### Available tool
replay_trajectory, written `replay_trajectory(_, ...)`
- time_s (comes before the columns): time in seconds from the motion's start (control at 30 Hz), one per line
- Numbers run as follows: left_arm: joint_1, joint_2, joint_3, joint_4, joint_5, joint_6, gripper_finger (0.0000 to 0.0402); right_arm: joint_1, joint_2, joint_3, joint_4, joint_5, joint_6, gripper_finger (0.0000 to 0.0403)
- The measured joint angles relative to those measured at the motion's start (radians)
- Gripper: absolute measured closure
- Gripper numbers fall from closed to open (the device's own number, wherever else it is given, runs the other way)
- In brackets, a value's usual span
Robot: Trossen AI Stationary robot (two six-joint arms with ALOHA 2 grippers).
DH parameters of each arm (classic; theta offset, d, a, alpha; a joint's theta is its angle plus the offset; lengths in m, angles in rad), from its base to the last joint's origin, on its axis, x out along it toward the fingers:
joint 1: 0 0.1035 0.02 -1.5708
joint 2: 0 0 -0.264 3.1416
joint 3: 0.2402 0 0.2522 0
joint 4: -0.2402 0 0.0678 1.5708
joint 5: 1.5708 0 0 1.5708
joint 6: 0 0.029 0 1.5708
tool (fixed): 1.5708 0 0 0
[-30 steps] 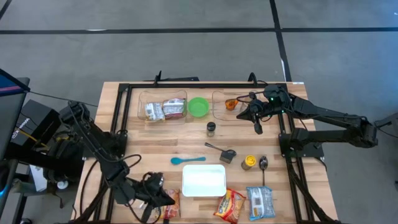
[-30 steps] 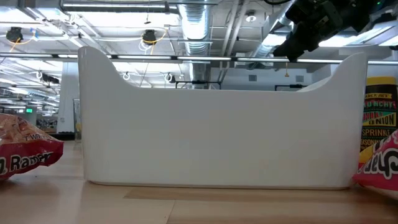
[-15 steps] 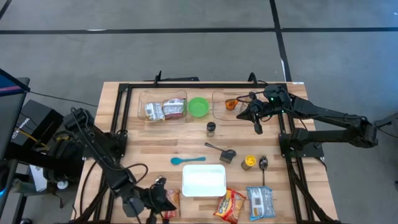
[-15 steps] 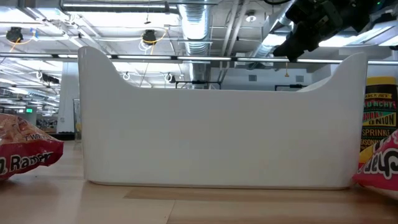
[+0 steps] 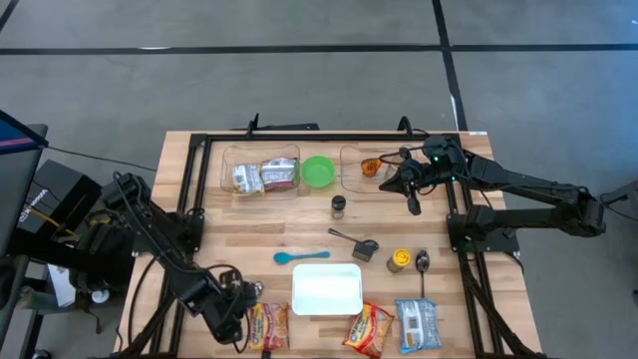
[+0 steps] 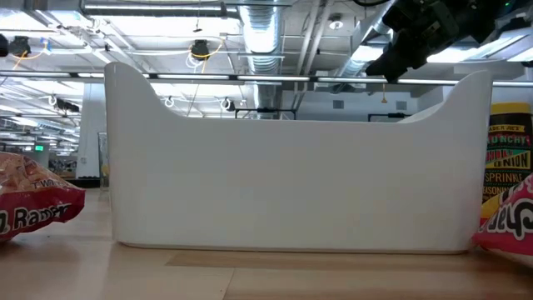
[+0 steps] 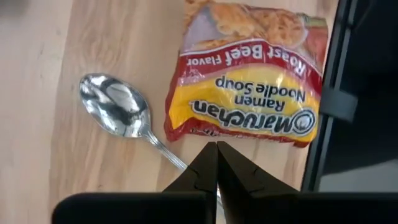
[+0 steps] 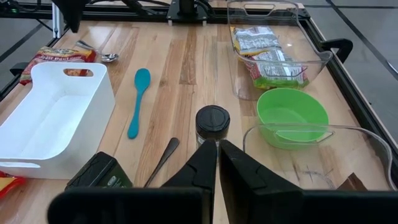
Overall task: Pick & Place Food Item
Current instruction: Put the red noodle pack into the left transparent bin
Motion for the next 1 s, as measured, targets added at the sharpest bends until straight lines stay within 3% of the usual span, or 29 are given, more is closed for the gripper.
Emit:
replay_trajectory(0.37,0.0,0.0,-0.092,0.036,-0.007,0.007,0.0402,0.0,0.0,0.0,0.0,0.0,0.0,0.039)
replay_trajectory(0.63,0.002,0.0,-0.115,0.038,-0.068,0.057,0.0402,0.0,0.0,0.0,0.0,0.0,0.0,0.039)
replay_trajectory(1.0,0.002,0.0,-0.122,0.038,-0.073,0.071,0.0402,0.0,0.0,0.0,0.0,0.0,0.0,0.039)
